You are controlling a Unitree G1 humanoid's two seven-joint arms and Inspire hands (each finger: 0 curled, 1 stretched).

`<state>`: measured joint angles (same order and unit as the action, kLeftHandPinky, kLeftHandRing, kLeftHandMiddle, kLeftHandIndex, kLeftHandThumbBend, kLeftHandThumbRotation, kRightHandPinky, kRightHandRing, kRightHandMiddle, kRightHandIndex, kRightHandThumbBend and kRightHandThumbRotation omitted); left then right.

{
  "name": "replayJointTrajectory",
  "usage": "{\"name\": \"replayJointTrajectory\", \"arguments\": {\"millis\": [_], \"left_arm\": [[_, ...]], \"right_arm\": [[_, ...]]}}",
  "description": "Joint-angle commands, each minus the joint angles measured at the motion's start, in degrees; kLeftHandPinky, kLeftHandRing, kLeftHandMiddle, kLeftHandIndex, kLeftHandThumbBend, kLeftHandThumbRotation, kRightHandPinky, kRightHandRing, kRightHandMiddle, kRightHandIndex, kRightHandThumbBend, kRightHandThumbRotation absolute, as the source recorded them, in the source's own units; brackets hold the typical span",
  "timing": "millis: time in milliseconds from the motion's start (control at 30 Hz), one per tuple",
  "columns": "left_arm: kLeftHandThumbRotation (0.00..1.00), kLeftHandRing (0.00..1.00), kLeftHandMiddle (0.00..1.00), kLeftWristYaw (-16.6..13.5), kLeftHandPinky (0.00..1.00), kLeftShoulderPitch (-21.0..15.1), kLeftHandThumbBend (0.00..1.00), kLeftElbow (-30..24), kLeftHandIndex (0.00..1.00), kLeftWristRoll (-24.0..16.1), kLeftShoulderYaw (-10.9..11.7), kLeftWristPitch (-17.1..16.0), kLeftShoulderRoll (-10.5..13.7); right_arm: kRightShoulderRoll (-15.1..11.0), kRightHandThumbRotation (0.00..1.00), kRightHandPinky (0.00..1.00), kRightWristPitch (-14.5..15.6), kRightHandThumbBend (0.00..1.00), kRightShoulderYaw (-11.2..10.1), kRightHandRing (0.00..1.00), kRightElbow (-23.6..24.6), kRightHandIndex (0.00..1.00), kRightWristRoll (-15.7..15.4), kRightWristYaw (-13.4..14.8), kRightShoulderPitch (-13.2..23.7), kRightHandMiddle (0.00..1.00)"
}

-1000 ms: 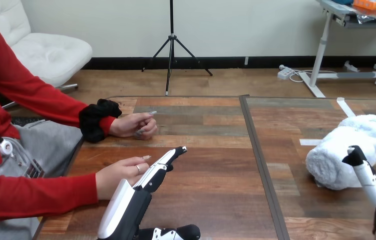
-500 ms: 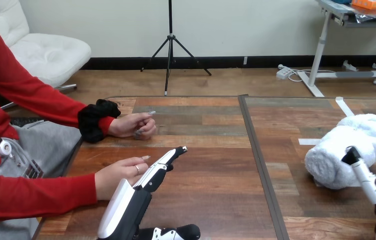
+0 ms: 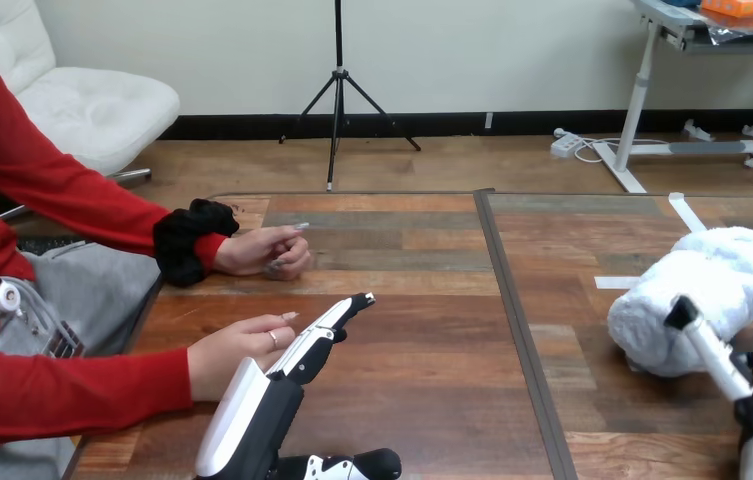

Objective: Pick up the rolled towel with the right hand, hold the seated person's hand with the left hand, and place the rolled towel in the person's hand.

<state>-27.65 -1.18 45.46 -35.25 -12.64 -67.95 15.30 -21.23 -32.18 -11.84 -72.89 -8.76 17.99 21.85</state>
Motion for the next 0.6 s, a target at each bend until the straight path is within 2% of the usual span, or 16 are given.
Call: {"name": "replayJointTrajectory", "arguments": {"millis": [0,133,233,267,400,567], "left_arm": [[0.84,0.91,0.92,-0.3,0.84,-3.1,1.0,-0.4,0.91,0.8,0.7,-0.9,0.0],[0.84,0.92,0.92,0.0,0.85,-3.1,1.0,-0.3,0.91,1.1,0.6,-1.1,0.1],[0.84,0.92,0.93,0.3,0.85,-3.1,1.0,-0.3,0.91,1.4,0.6,-1.3,0.1],[0.84,0.92,0.93,0.3,0.85,-3.2,1.0,-0.3,0.91,1.4,0.6,-1.3,0.1],[0.84,0.92,0.93,0.3,0.85,-3.1,1.0,-0.6,0.91,1.3,0.7,-1.2,0.2],[0.83,0.91,0.92,0.8,0.85,-3.0,1.0,-0.7,0.91,1.7,0.6,-1.2,0.3]], "right_arm": [[-0.6,0.75,0.81,3.9,1.0,2.1,1.0,-0.9,1.0,-1.1,-1.3,6.4,1.0],[-0.4,0.74,0.69,6.0,1.0,2.2,0.99,-1.1,1.0,-0.9,-1.7,7.2,1.0],[-0.3,0.73,0.54,7.4,1.0,2.4,0.97,-1.2,1.0,-0.9,-2.1,7.9,1.0],[-0.3,0.72,0.46,7.9,1.0,2.6,0.95,-1.3,1.0,-1.0,-2.2,8.1,1.0],[-0.2,0.71,0.38,10.3,1.0,3.2,0.9,-1.6,1.0,-1.5,-2.2,9.0,0.99],[0.0,0.66,0.32,13.3,1.0,3.0,0.76,-1.8,1.0,-0.8,-3.2,9.9,0.88]]}}
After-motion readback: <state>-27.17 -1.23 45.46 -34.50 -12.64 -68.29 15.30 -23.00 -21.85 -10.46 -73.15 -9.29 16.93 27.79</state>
